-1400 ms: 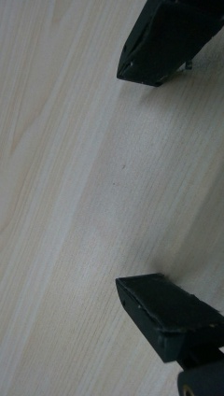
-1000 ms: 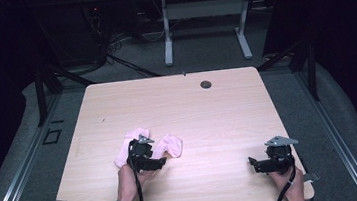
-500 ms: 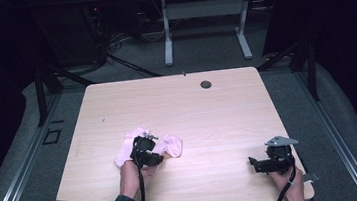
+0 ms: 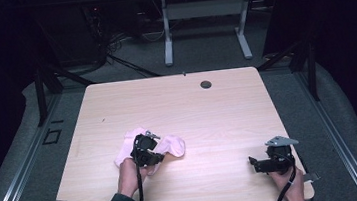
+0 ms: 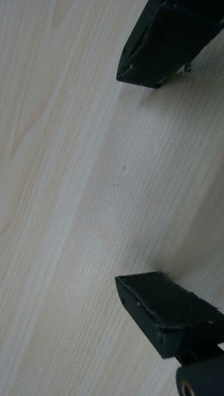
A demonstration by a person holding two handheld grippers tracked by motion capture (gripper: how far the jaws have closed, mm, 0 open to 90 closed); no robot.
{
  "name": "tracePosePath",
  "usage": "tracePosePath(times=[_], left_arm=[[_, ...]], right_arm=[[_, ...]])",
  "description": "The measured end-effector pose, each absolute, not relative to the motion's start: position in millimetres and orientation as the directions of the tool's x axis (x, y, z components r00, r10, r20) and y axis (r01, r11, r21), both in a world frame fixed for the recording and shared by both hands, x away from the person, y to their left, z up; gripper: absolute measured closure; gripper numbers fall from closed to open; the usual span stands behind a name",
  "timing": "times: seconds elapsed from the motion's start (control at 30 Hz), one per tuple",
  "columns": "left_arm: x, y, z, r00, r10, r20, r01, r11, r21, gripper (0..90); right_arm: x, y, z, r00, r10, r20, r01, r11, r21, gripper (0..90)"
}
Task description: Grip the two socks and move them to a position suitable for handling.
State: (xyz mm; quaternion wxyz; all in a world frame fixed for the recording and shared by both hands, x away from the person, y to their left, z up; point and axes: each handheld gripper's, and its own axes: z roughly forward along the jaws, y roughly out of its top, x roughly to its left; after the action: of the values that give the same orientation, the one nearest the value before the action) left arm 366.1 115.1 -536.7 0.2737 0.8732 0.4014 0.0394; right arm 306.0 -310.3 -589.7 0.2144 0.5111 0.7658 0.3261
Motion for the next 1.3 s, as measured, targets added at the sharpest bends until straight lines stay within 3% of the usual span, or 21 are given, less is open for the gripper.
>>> tracePosePath(times=[0.2,0.67,1.03,1.3], left_arm=[[351,106,-516,0.716,0.685,-0.131,0.623,-0.544,0.562,88.7],[321,75,-496,0.825,0.552,-0.117,0.505,-0.63,0.59,88.6],[305,47,-511,0.872,0.47,-0.136,0.455,-0.679,0.576,88.5],[298,31,-533,0.895,0.427,-0.131,0.429,-0.743,0.513,88.1]], right_arm=[[306,-310,-590,-0.384,0.923,0.005,0.643,0.264,0.719,3.1],[306,-310,-590,-0.384,0.923,0.004,0.643,0.264,0.719,3.2],[306,-310,-590,-0.384,0.923,0.004,0.643,0.264,0.719,3.2],[306,-310,-590,-0.384,0.923,0.004,0.642,0.264,0.72,3.3]])
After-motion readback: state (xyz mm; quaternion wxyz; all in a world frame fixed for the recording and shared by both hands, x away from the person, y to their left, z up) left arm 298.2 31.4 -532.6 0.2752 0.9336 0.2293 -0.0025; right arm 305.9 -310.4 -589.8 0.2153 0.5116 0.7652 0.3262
